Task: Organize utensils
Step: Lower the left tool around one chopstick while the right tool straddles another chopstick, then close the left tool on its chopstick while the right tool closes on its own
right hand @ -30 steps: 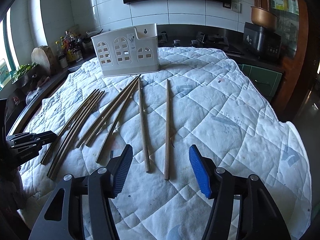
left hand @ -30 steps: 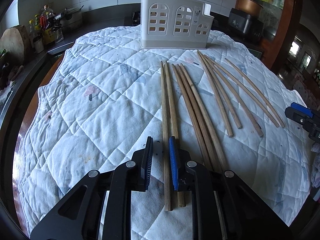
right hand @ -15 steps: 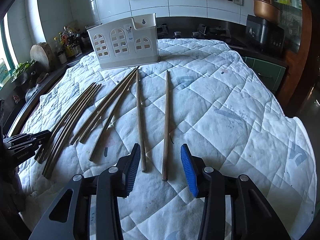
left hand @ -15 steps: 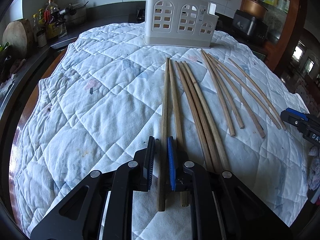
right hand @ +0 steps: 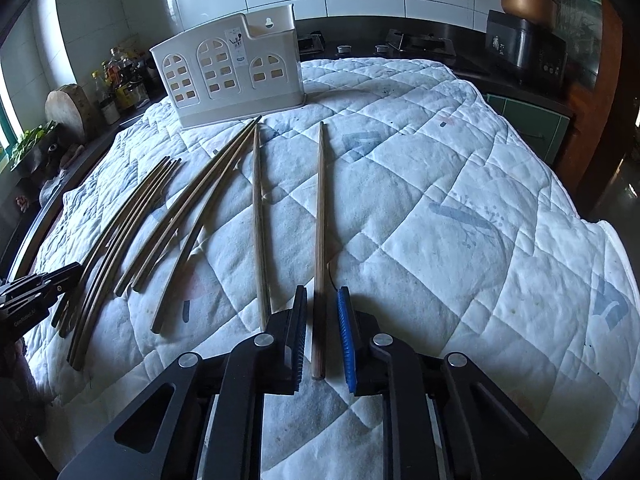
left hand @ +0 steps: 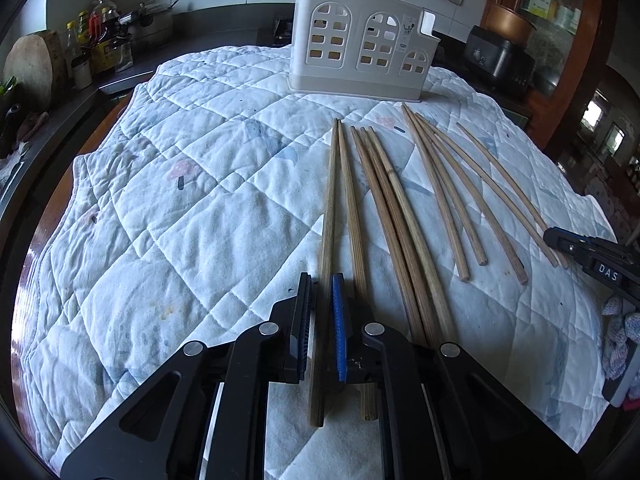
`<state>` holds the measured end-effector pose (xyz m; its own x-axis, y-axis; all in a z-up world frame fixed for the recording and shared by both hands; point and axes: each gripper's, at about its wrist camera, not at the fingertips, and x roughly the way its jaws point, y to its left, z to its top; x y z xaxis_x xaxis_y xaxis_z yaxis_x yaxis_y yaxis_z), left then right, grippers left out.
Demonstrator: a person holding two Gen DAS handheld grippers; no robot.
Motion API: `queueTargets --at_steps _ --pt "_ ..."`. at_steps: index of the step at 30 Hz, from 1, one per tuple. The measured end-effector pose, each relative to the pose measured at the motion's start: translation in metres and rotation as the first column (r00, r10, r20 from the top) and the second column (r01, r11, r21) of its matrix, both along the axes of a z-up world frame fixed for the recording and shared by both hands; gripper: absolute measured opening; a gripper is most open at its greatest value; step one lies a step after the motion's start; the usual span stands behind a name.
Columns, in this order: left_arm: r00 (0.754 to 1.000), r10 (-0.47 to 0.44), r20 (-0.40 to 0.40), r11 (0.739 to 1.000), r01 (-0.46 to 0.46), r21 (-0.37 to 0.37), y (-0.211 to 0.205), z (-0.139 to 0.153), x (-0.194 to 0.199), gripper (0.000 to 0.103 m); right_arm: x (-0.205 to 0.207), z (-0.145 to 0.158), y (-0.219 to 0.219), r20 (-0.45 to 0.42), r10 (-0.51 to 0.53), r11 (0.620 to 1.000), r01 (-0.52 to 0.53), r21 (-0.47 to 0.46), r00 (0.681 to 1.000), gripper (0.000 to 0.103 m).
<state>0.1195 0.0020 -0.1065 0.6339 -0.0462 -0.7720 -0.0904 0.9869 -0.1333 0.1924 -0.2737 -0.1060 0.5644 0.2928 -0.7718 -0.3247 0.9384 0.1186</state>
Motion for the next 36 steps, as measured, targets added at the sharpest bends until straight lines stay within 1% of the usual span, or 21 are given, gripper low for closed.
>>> queueTargets --at_steps 4,5,8,11,12,13,14,17,20,26,29,31,34,36 --pt "1.0 0.003 0.003 1.0 -0.003 -0.03 0.004 0.0 0.0 0.011 0.003 0.0 0.009 0.016 0.013 0.999 -0.012 -0.048 1.0 0.014" --pt "1.0 0.002 0.004 1.0 -0.002 -0.028 0.004 0.0 0.0 0.012 0.003 -0.001 0.012 0.022 0.016 0.998 -0.015 -0.064 1.0 0.014" --pt "1.0 -0.004 0.006 1.0 0.004 -0.025 0.003 -0.001 0.001 0.012 0.006 -0.001 0.016 0.029 0.014 0.996 -0.011 -0.086 0.999 0.014" --pt "1.0 -0.006 0.004 0.999 0.006 -0.041 0.006 -0.001 0.001 0.011 0.003 -0.001 0.018 0.043 0.011 0.994 -0.006 -0.109 0.999 0.009" --pt "1.0 -0.006 0.005 0.999 0.006 -0.041 0.006 0.0 0.0 0.01 0.003 -0.001 0.018 0.046 0.011 0.994 -0.006 -0.111 0.999 0.007" --pt "1.0 -0.005 0.005 0.999 0.005 -0.042 0.006 0.0 0.0 0.01 0.002 0.0 0.017 0.049 0.008 0.994 -0.002 -0.107 0.999 0.007" --pt "1.0 -0.007 0.006 0.999 0.007 -0.045 0.007 0.001 0.0 0.007 0.002 0.002 0.015 0.05 0.004 0.995 0.001 -0.098 0.999 0.007" --pt "1.0 -0.005 0.019 0.998 0.006 -0.056 0.009 0.006 -0.001 0.007 -0.003 0.009 0.011 0.067 -0.003 0.997 0.008 -0.077 0.998 0.007" --pt "0.999 -0.004 0.039 0.998 0.007 -0.06 0.012 0.012 -0.005 0.006 -0.01 0.025 0.006 0.105 -0.008 0.999 0.014 -0.053 0.994 0.007" --pt "0.995 -0.007 0.104 0.998 0.014 -0.063 0.014 0.035 -0.011 0.006 -0.025 0.065 0.004 0.201 0.002 1.0 0.0 -0.012 0.98 0.007" --pt "0.991 -0.006 0.131 0.996 0.017 -0.088 0.018 0.047 -0.012 0.006 -0.028 0.086 0.006 0.239 0.015 1.0 -0.018 0.014 0.971 0.007" --pt "0.988 -0.006 0.156 0.996 0.019 -0.084 0.02 0.056 -0.012 0.006 -0.028 0.099 0.007 0.26 0.025 0.999 -0.033 0.027 0.965 0.007" --pt "0.981 -0.005 0.195 0.994 0.026 -0.107 0.027 0.073 -0.01 0.006 -0.025 0.117 0.009 0.279 0.037 0.997 -0.054 0.051 0.959 0.007" --pt "0.976 -0.006 0.218 0.995 0.027 -0.091 0.029 0.083 -0.008 0.006 -0.021 0.127 0.012 0.291 0.047 0.997 -0.065 0.052 0.956 0.007"
